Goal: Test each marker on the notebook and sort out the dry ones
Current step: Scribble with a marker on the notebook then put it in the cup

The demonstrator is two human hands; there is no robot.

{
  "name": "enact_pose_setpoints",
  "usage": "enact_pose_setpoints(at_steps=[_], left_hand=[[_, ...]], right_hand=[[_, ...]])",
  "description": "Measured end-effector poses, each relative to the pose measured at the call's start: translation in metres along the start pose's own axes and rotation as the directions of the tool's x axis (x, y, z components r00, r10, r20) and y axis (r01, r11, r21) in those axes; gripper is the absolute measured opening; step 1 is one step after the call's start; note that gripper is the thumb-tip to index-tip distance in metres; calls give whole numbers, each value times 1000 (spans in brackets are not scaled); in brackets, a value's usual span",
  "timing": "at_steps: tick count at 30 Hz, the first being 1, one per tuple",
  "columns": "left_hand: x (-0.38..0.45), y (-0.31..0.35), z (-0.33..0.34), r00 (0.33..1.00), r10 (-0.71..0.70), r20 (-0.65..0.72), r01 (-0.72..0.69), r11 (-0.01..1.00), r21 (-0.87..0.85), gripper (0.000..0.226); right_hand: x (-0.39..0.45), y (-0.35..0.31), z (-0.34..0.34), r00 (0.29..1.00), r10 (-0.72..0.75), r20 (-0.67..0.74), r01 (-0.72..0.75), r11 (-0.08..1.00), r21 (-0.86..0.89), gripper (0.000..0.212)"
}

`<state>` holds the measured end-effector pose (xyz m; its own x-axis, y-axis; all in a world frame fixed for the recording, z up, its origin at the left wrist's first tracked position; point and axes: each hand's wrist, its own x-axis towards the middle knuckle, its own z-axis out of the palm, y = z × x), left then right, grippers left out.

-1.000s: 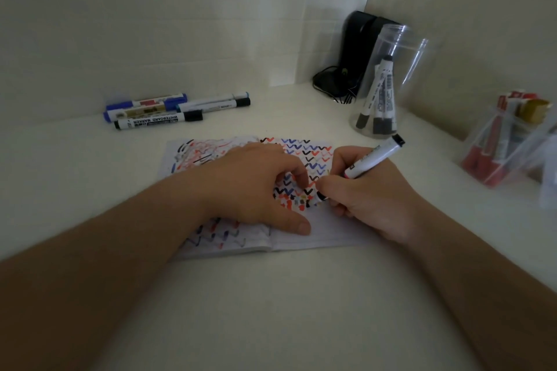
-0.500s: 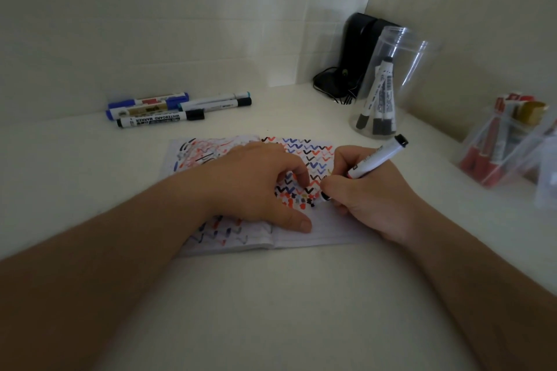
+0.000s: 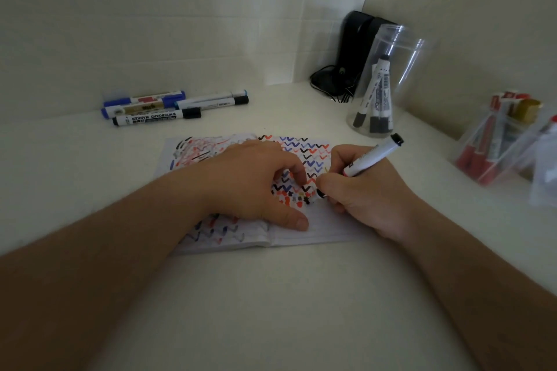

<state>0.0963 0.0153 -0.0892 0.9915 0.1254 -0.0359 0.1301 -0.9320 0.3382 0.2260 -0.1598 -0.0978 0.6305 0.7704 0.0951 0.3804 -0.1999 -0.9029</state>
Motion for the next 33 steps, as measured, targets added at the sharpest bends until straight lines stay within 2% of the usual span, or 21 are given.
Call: enact_pose_setpoints(at_steps=[4,6,8,10,14,18,21,28,33], left_hand=[[-1,1,-1,1000,-4,6,4,1000,-3,71],[-1,1,-1,1000,-6,6,6,1000,-7,71],[-2,2,-1,1000,-9,6,9,1000,-14,70],[-3,2,-1,1000,-12,2,12,1000,-19,70],[-7,4,-2,1000,-18,-13,18,999,-40,72],[-10,0,-4,994,-78,-76,55,964,-261,36],[-12,-2,-7,982,-104,-156,57,959,-279,40],[-12,4,-7,960,-88,-264,-20,925,-380,23],[-13,10,-6,933,-117,-340,-62,879,-472,34]], right_hand=[[3,1,0,1000,21,-8,-21,999,47,31],[5,1,-1,997,61,-47,-49,972,229,38],[8,0,-6,994,102,-43,-74,901,427,40],[9,-1,-11,994,111,-19,-85,857,509,33],[9,2,-13,995,97,9,-88,859,504,38],[8,1,-16,996,56,75,-87,849,520,32],[5,-1,-21,987,37,159,-122,815,567,24],[7,1,-29,972,-8,236,-156,728,668,14],[10,3,-32,969,6,248,-187,676,713,30]])
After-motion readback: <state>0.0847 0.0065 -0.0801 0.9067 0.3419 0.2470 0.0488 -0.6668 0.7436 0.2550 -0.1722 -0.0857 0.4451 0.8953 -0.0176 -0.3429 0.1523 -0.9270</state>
